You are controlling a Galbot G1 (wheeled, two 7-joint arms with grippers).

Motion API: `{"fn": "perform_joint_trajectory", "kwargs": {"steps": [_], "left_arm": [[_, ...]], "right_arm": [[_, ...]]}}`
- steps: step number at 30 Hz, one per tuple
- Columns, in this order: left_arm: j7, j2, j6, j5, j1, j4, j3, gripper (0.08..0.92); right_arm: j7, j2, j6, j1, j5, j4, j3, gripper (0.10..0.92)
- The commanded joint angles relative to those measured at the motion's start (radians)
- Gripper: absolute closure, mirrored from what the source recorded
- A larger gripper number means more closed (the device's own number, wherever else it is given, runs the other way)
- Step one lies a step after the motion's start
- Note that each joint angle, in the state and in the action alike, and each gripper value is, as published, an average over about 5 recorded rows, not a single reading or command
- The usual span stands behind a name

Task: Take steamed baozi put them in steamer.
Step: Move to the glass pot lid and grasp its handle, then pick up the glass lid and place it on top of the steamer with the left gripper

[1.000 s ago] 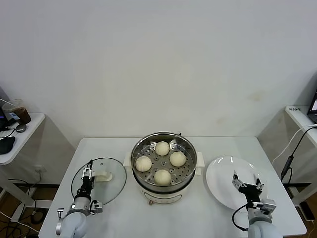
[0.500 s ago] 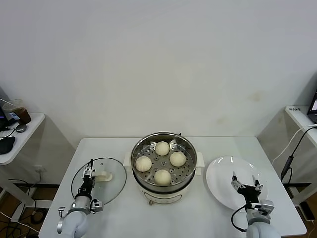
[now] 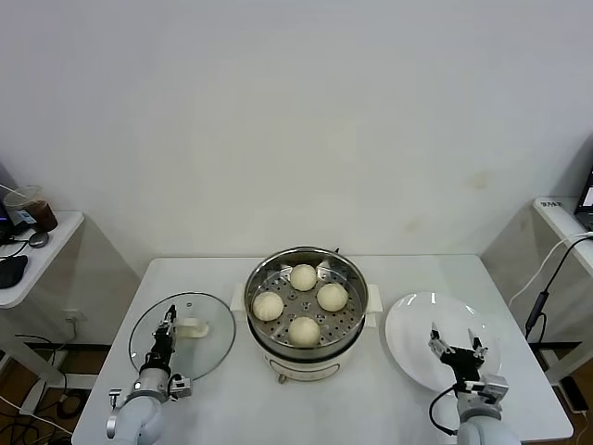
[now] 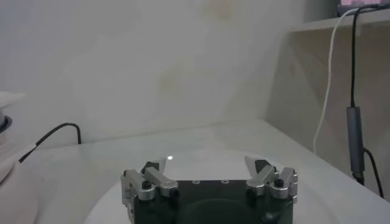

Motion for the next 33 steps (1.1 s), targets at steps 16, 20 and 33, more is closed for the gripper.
{"fn": "perform_joint_trajectory", "kwargs": {"steps": [16, 20, 33], "left_arm": [[0.294, -0.129, 0.573, 0.159, 0.074, -0.472, -0.034, 0.832], [0.356, -0.156, 0.572, 0.206, 0.078, -0.521, -0.038, 0.832], [0.556, -0.237, 0.573, 0.287, 0.053, -0.72, 0.024, 0.832]], "right_arm": [[-0.001, 0.001, -0.013, 0.01, 0.0, 0.004, -0.021, 0.203], [-0.002, -0.005, -0.019, 0.01, 0.003, 0.005, -0.02, 0.203], [-0.003, -0.026, -0.04, 0.003, 0.007, 0.015, -0.008, 0.203]]}}
